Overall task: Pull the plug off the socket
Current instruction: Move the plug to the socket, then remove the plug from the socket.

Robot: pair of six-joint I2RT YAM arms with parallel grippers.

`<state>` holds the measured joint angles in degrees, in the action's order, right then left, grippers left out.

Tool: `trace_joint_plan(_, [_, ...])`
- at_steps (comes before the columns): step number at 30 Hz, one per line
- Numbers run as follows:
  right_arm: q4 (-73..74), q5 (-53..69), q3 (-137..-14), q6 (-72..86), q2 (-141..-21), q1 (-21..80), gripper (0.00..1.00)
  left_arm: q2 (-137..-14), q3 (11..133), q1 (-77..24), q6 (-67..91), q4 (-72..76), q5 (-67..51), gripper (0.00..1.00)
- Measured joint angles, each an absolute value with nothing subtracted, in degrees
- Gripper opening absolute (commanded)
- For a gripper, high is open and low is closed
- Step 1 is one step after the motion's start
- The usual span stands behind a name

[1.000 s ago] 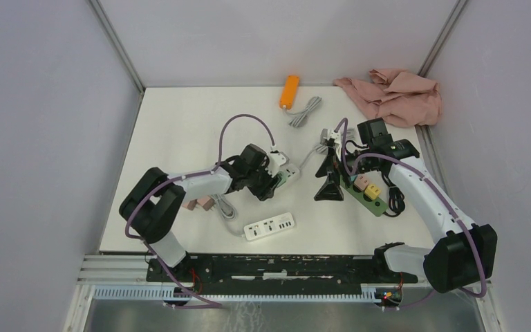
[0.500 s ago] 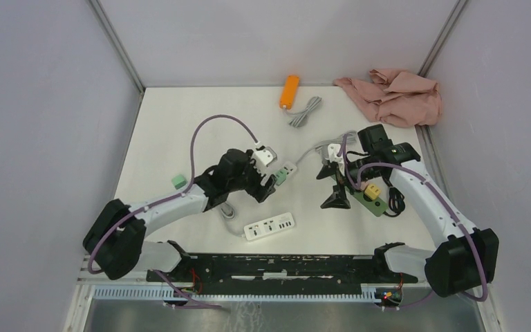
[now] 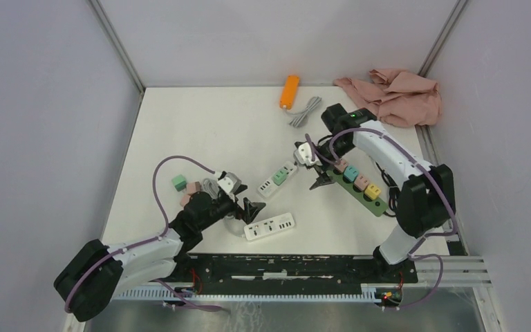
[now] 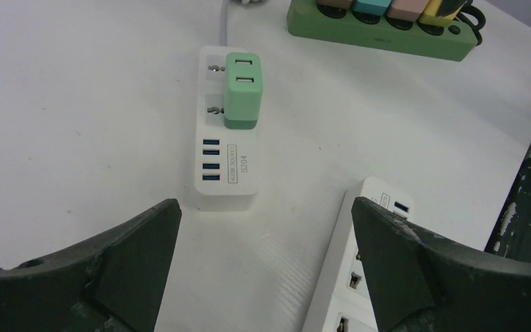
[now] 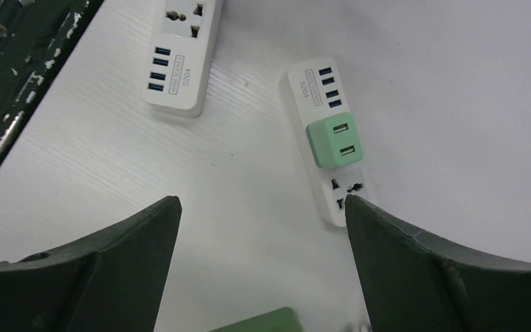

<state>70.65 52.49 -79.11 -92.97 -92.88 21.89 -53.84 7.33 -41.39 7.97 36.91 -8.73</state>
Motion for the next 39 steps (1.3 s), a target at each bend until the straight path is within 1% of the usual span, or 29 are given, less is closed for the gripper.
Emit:
trace_joint_plan(2, [69.6,49.5,-82.0,-93.3,-96.5,24.8,0.92,-54.2,6.0,-41.4,7.9,39.5,-8.9,0.99])
trace_joint_plan(8, [67.8,43.9,-89.2,-93.3,-105.0,31.2,0.80,-57.3,4.5,-41.4,7.1,47.0,-9.0,0.97])
trace_joint_plan(12, [66.9,40.9,-92.8,-93.3,-111.0,33.8,0.76,-60.9,4.5,-41.4,6.3,50.0,-9.0,0.96])
trace_joint_plan(16, [65.9,38.4,-93.2,-92.9,-114.0,35.0,0.70,-64.0,4.5,-41.4,6.2,52.1,-8.2,0.97])
trace_joint_plan(21, [64.9,36.9,-95.5,-92.3,-115.7,35.7,0.65,-68.1,5.2,-41.4,6.1,54.2,-7.0,0.96])
trace_joint_plan(26, [64.3,35.7,-95.9,-91.7,-117.6,36.4,0.57,-73.1,6.3,-41.4,5.5,57.7,-6.2,0.90])
trace_joint_plan(30, [63.7,34.7,-95.9,-91.3,-118.3,37.0,0.47,-78.3,7.5,-41.4,4.6,60.4,-6.4,0.88])
trace_joint_plan(33, [62.8,34.4,-95.9,-90.7,-118.3,37.1,0.34,-82.1,8.6,-41.4,3.8,61.9,-6.9,0.88])
trace_joint_plan(36, [62.5,34.5,-95.9,-90.2,-118.3,37.1,0.23,-84.9,9.8,-41.4,2.0,63.0,-7.7,0.89])
trace_joint_plan(39, [61.9,34.8,-95.4,-89.5,-118.0,37.1,0.15,-87.0,11.0,-41.4,0.3,64.1,-8.2,0.91])
